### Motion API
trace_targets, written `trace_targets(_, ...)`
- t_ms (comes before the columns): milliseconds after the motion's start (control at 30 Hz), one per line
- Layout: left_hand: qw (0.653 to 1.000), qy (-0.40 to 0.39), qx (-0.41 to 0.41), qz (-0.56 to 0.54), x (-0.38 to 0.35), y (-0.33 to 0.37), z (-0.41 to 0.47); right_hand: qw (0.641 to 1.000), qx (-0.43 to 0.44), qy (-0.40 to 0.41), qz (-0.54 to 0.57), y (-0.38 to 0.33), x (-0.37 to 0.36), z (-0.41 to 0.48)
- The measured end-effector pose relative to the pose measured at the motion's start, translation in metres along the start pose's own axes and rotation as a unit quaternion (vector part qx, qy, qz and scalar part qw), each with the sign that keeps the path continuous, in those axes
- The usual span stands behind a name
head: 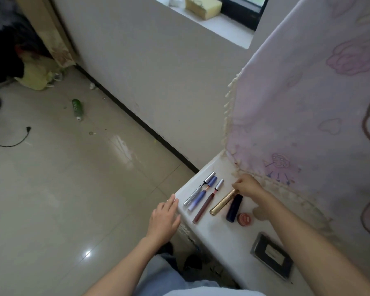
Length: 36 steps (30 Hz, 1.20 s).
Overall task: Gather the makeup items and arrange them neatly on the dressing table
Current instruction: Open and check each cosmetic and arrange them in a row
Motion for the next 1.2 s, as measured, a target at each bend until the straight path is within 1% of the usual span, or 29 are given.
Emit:
trace_targets(67,0.999,0.006,0.012,-0.033,0.006,0.002,0.003,0.998,0.016,-0.024,0.048,-0.004,0.012,-0.016)
trace_targets(133,0.994,0.028,0.023,-0.102,0.022,0.007,0.004,0.992,0.030,-0.043,0.114,-0.008,0.027,-0.031)
trace_targets(200,0.987,0.070,-0.007,-0.144,0.047,0.020,0.003,0.975,0.041,-0.044,0.215,-0.013,0.041,-0.046)
trace_targets(267,0.971,0.092,-0.059,-0.211,0.077,0.045,0.005,0.935,0.049,-0.031,0.350,-0.024,0.054,-0.061)
trace_targets(367,0.934,0.077,-0.148,-0.317,0.125,0.094,0.008,0.850,0.065,-0.039,0.522,-0.052,0.062,-0.082)
trace_targets(433,0.914,0.076,-0.207,-0.341,0.152,0.123,0.009,0.808,0.071,-0.052,0.582,-0.072,0.060,-0.096)
trace_targets(500,0.895,0.102,-0.259,-0.350,0.170,0.142,0.012,0.788,0.072,-0.045,0.610,-0.090,0.052,-0.108)
trace_targets(567,0.878,0.128,-0.271,-0.372,0.180,0.153,0.013,0.770,0.073,-0.030,0.633,-0.104,0.043,-0.119)
trace_targets(600,0.866,0.128,-0.262,-0.406,0.181,0.155,0.013,0.769,0.081,-0.021,0.634,-0.108,0.039,-0.124)
trace_targets(633,0.851,0.122,-0.243,-0.450,0.183,0.156,0.012,0.785,0.095,-0.012,0.612,-0.111,0.036,-0.129)
trace_targets(667,0.835,0.115,-0.227,-0.488,0.184,0.156,0.010,0.824,0.110,0.005,0.556,-0.111,0.035,-0.130)
trace_targets(700,0.834,0.124,-0.213,-0.494,0.186,0.154,0.008,0.863,0.125,0.026,0.489,-0.109,0.037,-0.131)
trace_targets(733,0.834,0.137,-0.205,-0.494,0.190,0.151,0.007,0.888,0.134,0.052,0.436,-0.106,0.042,-0.130)
trace_targets(767,0.850,0.159,-0.208,-0.458,0.193,0.145,0.008,0.898,0.137,0.077,0.410,-0.102,0.049,-0.130)
trace_targets(800,0.869,0.177,-0.231,-0.401,0.197,0.140,0.010,0.896,0.143,0.097,0.409,-0.100,0.058,-0.131)
trace_targets(833,0.898,0.199,-0.248,-0.305,0.199,0.134,0.012,0.888,0.158,0.114,0.416,-0.099,0.068,-0.133)
trace_targets(867,0.920,0.214,-0.258,-0.203,0.200,0.131,0.011,0.879,0.180,0.126,0.424,-0.101,0.077,-0.136)
trace_targets(900,0.928,0.244,-0.261,-0.105,0.202,0.127,0.011,0.872,0.202,0.125,0.427,-0.105,0.084,-0.139)
trace_targets(933,0.921,0.277,-0.271,-0.023,0.203,0.124,0.008,0.872,0.219,0.110,0.423,-0.109,0.088,-0.142)
trace_targets(1000,0.900,0.312,-0.292,0.086,0.205,0.125,-0.001,0.894,0.246,0.082,0.367,-0.122,0.087,-0.148)
trace_targets(1067,0.886,0.326,-0.300,0.135,0.209,0.127,-0.007,0.913,0.272,0.097,0.289,-0.132,0.082,-0.148)
trace_targets(1133,0.906,0.292,-0.281,0.124,0.213,0.126,-0.011,0.914,0.293,0.143,0.239,-0.138,0.076,-0.146)
trace_targets(1200,0.940,0.221,-0.229,0.119,0.215,0.122,-0.015,0.902,0.336,0.189,0.195,-0.142,0.073,-0.146)
Point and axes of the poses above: each hand's wrist, its own z-axis towards the middle knuckle, its own x-axis out of the back of the hand, y = z × x, the point moved 3 cm from there along z, towards the middle knuckle, and after that the axes turned 3 degrees about -z, right-handed, at the moved point
